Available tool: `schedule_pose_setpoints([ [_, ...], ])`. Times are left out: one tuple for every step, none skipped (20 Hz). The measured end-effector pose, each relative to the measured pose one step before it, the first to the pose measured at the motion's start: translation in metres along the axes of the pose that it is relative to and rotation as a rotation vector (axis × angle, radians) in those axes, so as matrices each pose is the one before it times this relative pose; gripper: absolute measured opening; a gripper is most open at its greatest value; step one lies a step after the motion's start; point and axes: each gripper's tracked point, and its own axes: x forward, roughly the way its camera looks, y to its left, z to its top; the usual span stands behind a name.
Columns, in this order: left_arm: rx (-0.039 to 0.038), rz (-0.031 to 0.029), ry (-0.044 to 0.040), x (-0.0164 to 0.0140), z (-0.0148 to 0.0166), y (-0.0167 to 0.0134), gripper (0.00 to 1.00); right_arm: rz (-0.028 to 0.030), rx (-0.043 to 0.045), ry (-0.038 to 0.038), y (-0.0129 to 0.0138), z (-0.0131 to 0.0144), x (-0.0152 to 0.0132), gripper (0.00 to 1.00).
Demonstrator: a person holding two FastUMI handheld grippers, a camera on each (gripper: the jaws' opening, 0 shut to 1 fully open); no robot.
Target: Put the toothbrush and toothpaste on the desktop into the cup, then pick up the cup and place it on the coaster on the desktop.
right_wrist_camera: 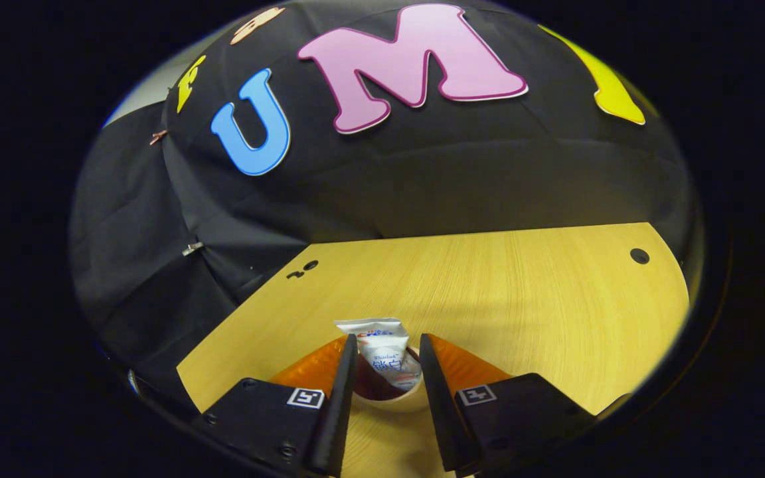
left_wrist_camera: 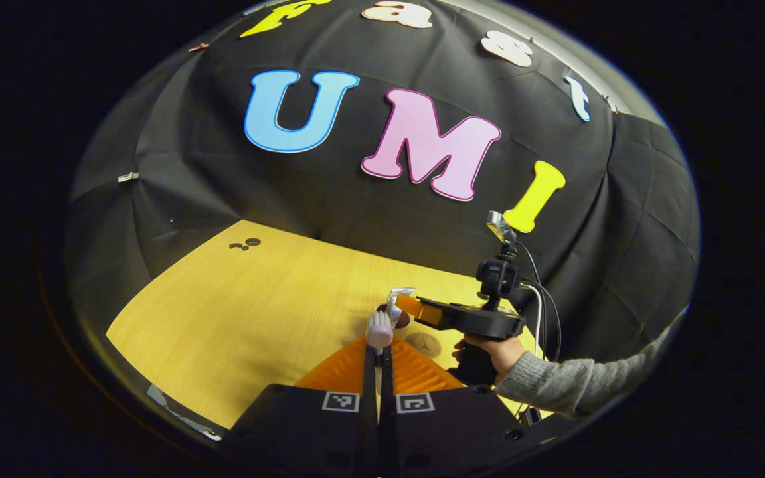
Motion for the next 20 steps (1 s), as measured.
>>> schedule_pose_setpoints([
  [0.00536, -0.00909, -0.01079, 0.00645, 0.00632, -0.00366, 0.06, -0.00064, 0.00593, -0.00219, -0.00393, 0.00314, -0.00881, 0.57],
  [0.00408, -0.01180, -0.00902, 0.00827, 0.00503, -0.00465, 0.06, -0.00262, 0.00203, 0.00059, -0.00396, 0.00242, -0.00958, 0.57],
  [0.00303, -0.00675, -0.00977, 0.00783, 0.00581, -0.00375, 0.06, -0.00357, 0.00034, -0.00069, -0.00501, 0.00187, -0.01002, 0.58],
  [0.00178, -0.01034, -0.00883, 0.00893, 0.00410, -0.00283, 0.06, -0.00412, -0.00107, -0.00035, -0.00509, 0.00140, -0.01081, 0.58],
  [0.00230, -0.00701, -0.00941, 0.00851, 0.00578, -0.00303, 0.06, -0.00898, 0.00398, 0.00233, -0.00740, -0.00103, -0.01129, 0.57],
  [0.00345, -0.00642, -0.00906, 0.00677, 0.00370, -0.00256, 0.06, -0.00437, 0.01031, 0.00328, -0.00515, -0.00135, -0.01060, 0.58],
  [0.00377, -0.00516, -0.00788, 0.00742, 0.00467, -0.00166, 0.06, -0.00227, 0.01322, 0.00548, -0.00518, -0.00227, -0.01056, 0.58],
  [0.00382, -0.00375, -0.00589, 0.00873, 0.00276, -0.00003, 0.06, -0.00282, 0.00684, 0.00825, -0.00467, -0.00396, -0.01093, 0.58],
  [0.00236, -0.00408, -0.00497, 0.00844, 0.00244, -0.00067, 0.06, -0.00734, 0.00543, 0.00697, -0.00497, -0.00376, -0.01274, 0.57],
  [0.00179, -0.00094, -0.00692, 0.00878, 0.00211, 0.00034, 0.06, -0.00299, 0.00315, 0.00864, -0.00440, -0.00457, -0.01202, 0.57],
  [-0.00146, -0.00325, -0.00680, 0.00858, 0.00326, -0.00019, 0.06, -0.00431, 0.00081, 0.01090, -0.00483, -0.00556, -0.01195, 0.57],
  [-0.00456, 0.00042, -0.00773, 0.00817, 0.00054, 0.00032, 0.06, -0.00765, 0.00199, 0.00941, -0.00442, -0.00520, -0.01076, 0.57],
  [-0.00707, 0.00351, -0.00788, 0.00848, 0.00205, 0.00126, 0.06, -0.00840, 0.00241, 0.00339, -0.00458, -0.00394, -0.01256, 0.57],
  [-0.00347, 0.00365, -0.00423, 0.00910, 0.00011, 0.00136, 0.05, -0.01504, 0.00528, 0.00019, -0.00582, -0.00305, -0.01209, 0.57],
  [0.00106, 0.00558, -0.00152, 0.00817, -0.00008, 0.00230, 0.06, -0.01324, 0.01350, 0.00079, -0.00508, -0.00382, -0.00996, 0.57],
  [0.00520, 0.00358, 0.00180, 0.00817, -0.00165, 0.00134, 0.06, -0.01353, 0.01897, 0.00258, -0.00554, -0.00348, -0.01079, 0.58],
  [0.00753, 0.00429, 0.00448, 0.00816, -0.00109, 0.00160, 0.06, -0.01391, 0.01340, 0.00265, -0.00684, -0.00310, -0.01022, 0.57],
  [0.00669, -0.00031, 0.00626, 0.00791, -0.00284, 0.00122, 0.06, -0.02006, 0.00026, 0.00339, -0.00660, -0.00382, -0.00657, 0.57],
  [0.00615, 0.00027, 0.00594, 0.00640, -0.00242, 0.00094, 0.06, -0.02329, -0.00632, 0.00289, -0.00911, -0.00332, -0.00630, 0.57],
  [0.00694, 0.00120, 0.00934, 0.00709, -0.00420, 0.00115, 0.06, -0.02052, 0.00096, 0.00275, -0.00838, -0.00194, -0.00576, 0.57],
])
